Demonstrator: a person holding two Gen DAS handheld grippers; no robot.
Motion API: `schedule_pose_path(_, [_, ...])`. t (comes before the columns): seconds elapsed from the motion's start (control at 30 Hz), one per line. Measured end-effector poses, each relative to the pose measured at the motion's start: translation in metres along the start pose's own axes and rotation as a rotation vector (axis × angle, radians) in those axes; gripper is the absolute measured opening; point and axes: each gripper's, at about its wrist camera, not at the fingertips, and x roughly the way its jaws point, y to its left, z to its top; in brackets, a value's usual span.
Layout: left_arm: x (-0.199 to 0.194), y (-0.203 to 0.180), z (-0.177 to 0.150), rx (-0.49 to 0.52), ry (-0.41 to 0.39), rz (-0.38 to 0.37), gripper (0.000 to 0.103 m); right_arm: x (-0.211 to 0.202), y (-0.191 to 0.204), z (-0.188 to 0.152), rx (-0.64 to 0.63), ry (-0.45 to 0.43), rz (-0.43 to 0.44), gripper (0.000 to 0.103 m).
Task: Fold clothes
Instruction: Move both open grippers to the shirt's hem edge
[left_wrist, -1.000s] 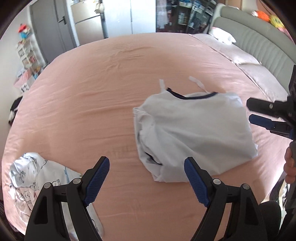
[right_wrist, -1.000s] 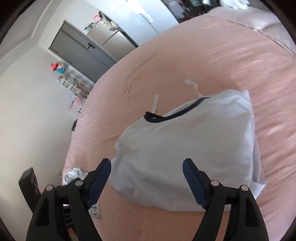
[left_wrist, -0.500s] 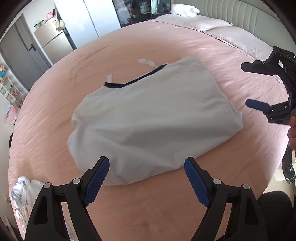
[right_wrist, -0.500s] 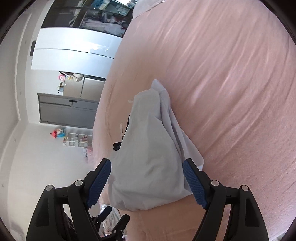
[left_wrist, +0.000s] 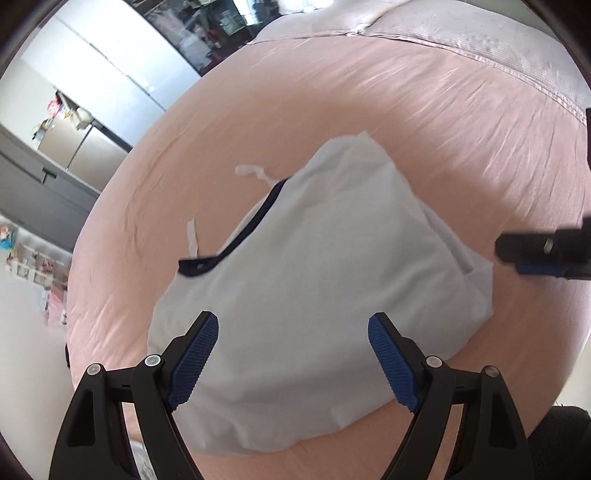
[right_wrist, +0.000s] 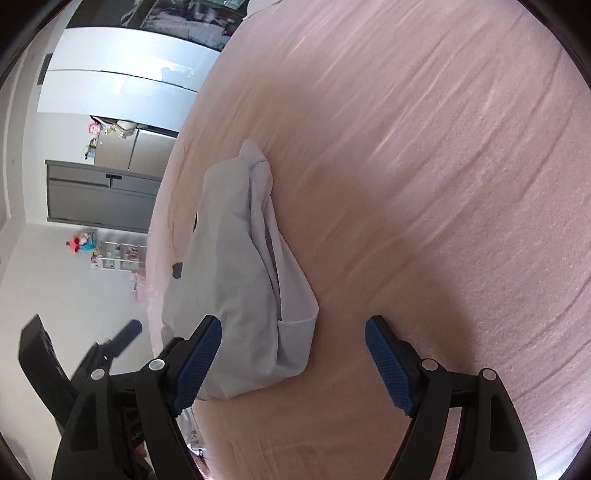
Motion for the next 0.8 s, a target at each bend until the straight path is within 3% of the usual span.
schedule_pose_path(0.13, [-0.005, 0.013, 0.001, -0.056, -0.010, -0.011, 0.083, 0.002, 0.003, 0.000, -0.007, 0.010, 0.007, 0.080])
schedule_pose_path(0.47, [-0.004, 0.104, -0.053, -0.431, 0.042, -0.054, 0.083, -0.002, -0.010, -0.006, 0.023, 0.015, 0.023, 0.080])
schedule_pose_path(0.57, [-0.001, 0.127, -0.073, -0.483, 0.057, -0.014, 0.083, -0.002, -0.009, -0.006, 0.035, 0.006, 0.021, 0.080])
schedule_pose_path(0.7, [0.006, 0.146, -0.098, -0.544, 0.081, -0.034, 0.083, 0.001, -0.005, -0.006, 0.032, 0.004, -0.001, 0.080])
schedule_pose_path(0.8, [0.011, 0.148, -0.098, -0.553, 0.102, -0.065, 0.083, 0.004, -0.003, -0.007, 0.044, 0.001, -0.003, 0.080])
